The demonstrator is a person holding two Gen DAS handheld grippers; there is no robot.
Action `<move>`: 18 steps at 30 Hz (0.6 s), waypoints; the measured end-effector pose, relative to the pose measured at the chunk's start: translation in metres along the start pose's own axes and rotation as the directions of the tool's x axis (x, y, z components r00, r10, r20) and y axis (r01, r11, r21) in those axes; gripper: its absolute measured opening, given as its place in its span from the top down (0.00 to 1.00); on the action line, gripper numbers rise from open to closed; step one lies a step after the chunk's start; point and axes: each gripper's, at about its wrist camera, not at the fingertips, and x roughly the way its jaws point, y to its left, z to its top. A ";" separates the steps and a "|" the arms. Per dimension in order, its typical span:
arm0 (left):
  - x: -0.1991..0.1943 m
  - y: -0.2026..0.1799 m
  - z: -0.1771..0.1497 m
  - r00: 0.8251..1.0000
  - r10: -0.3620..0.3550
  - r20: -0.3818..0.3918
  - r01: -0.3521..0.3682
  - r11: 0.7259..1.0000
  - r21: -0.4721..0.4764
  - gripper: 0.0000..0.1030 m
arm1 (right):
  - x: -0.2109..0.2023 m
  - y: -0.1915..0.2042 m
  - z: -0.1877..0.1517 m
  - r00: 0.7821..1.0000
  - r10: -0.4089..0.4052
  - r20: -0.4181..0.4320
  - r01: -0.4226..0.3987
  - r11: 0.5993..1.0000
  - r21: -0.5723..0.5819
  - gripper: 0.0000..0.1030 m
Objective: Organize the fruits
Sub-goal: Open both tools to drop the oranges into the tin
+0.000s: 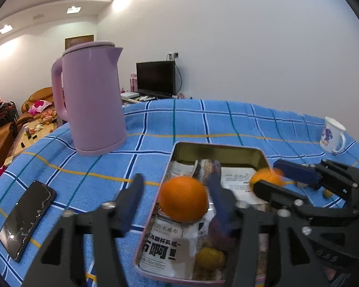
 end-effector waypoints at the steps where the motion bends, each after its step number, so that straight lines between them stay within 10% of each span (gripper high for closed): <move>1: -0.002 -0.001 0.000 1.000 0.010 0.007 -0.010 1.000 0.001 0.32 | -0.003 0.001 -0.001 1.000 -0.004 0.009 0.004 1.000 -0.003 0.51; 11: -0.021 -0.049 0.011 0.997 -0.064 0.044 0.062 0.997 0.044 0.24 | -0.061 -0.041 -0.014 0.990 -0.135 0.031 0.134 0.991 0.014 0.49; 18: -0.027 -0.105 0.013 0.987 -0.157 0.033 0.152 0.981 0.119 0.19 | -0.115 -0.125 -0.036 0.942 -0.337 -0.004 0.332 0.927 0.172 0.49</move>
